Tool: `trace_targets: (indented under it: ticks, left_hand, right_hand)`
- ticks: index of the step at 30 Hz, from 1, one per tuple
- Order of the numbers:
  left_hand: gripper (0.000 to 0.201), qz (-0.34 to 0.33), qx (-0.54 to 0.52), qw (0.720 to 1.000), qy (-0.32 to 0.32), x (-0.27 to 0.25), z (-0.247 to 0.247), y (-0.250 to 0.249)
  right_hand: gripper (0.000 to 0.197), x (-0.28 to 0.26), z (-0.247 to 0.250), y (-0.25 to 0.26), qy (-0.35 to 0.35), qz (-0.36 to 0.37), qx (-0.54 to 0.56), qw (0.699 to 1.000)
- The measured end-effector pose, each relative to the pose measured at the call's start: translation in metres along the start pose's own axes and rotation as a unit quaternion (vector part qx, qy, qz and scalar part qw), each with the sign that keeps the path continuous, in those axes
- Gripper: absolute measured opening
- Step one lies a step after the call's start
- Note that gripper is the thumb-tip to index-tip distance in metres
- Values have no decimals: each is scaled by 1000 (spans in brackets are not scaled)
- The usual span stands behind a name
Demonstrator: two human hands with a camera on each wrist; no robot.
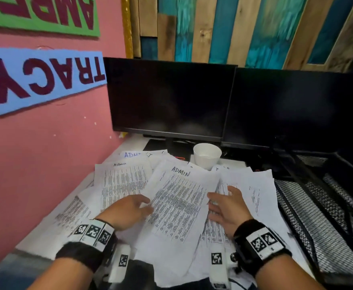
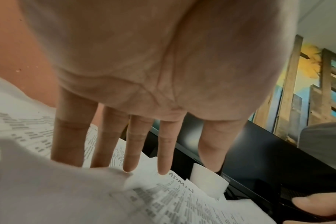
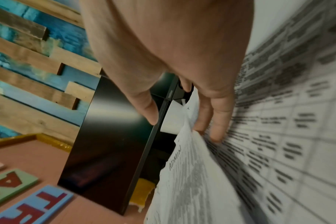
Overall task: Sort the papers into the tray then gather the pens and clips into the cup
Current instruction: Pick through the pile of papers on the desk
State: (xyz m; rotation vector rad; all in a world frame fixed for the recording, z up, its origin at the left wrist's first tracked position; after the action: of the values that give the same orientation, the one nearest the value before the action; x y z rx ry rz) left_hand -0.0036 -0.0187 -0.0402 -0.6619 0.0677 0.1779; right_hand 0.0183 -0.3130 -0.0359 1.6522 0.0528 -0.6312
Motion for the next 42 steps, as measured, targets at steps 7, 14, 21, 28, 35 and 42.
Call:
trace_targets:
  ticks: [7,14,21,28,35,42]
  left_hand:
    - [25,-4,-5,1000,-10,1,-5,-5]
    - [52,46,-32,998,-33,23,2,1]
    - [84,86,-26,995,-39,34,0,-1]
    - [29,48,13,994,-96,28,9,-8]
    - [19,54,-188,908,-371,-5,101,6]
    - [23,56,-314,904,-285,-15,84,-2]
  right_hand:
    - [8,-8,-3,-18,30,75,-206,975]
    - [16,32,56,-1,-135,96,15,986]
    - [20,42,74,-22,-72,79,-55,993]
    - [39,44,81,-22,-71,100,-67,990]
    - [21,37,89,-17,-53,89,-48,993]
    - [34,30,75,-19,-1,47,39,998]
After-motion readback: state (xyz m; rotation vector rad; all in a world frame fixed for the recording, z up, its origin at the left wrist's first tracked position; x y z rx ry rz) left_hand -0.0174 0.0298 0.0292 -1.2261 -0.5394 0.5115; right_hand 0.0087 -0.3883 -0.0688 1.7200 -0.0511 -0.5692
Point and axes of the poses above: each hand's wrist, its own x-axis towards the middle knuckle, its own z-axis out of the back of the hand, y = z × x, the point moved 4 cm from there along x, towards the middle knuckle, and after that the axes turned 14 degrees about -y, right-handed, at the moved point
